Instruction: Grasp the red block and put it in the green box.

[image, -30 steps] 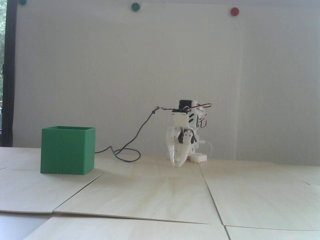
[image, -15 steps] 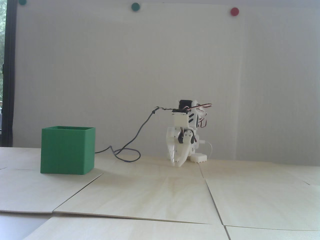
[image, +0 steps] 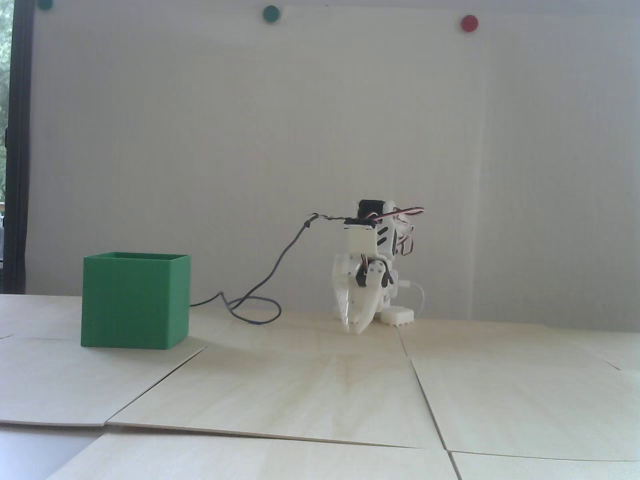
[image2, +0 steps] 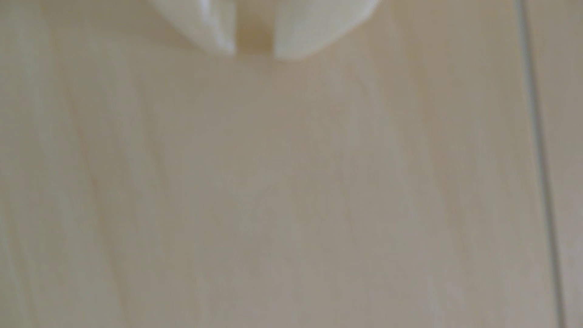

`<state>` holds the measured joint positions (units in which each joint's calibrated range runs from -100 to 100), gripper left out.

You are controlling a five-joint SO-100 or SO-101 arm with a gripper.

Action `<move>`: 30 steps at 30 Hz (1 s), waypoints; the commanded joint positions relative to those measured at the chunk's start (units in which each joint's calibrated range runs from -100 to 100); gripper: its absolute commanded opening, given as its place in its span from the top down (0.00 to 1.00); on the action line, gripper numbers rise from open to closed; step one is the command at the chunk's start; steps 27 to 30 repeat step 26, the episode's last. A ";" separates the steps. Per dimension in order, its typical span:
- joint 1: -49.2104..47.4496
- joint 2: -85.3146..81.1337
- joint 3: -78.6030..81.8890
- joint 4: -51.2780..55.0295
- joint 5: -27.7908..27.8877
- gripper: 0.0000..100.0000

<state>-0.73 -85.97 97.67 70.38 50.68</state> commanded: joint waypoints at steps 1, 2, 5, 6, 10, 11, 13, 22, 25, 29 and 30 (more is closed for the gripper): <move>-0.36 0.02 0.73 0.27 -0.13 0.98; -0.36 0.02 0.73 0.27 -0.13 0.98; -0.36 0.02 0.73 0.27 -0.13 0.98; -0.36 0.02 0.73 0.27 -0.13 0.98; -0.36 0.02 0.73 0.27 -0.13 0.98; -0.36 0.02 0.73 0.27 -0.13 0.98; -0.36 0.02 0.73 0.27 -0.13 0.98; -0.36 0.02 0.73 0.27 -0.13 0.98; -0.36 0.02 0.73 0.27 -0.13 0.98; -0.36 0.02 0.73 0.27 -0.13 0.98; -0.36 0.02 0.73 0.27 -0.13 0.98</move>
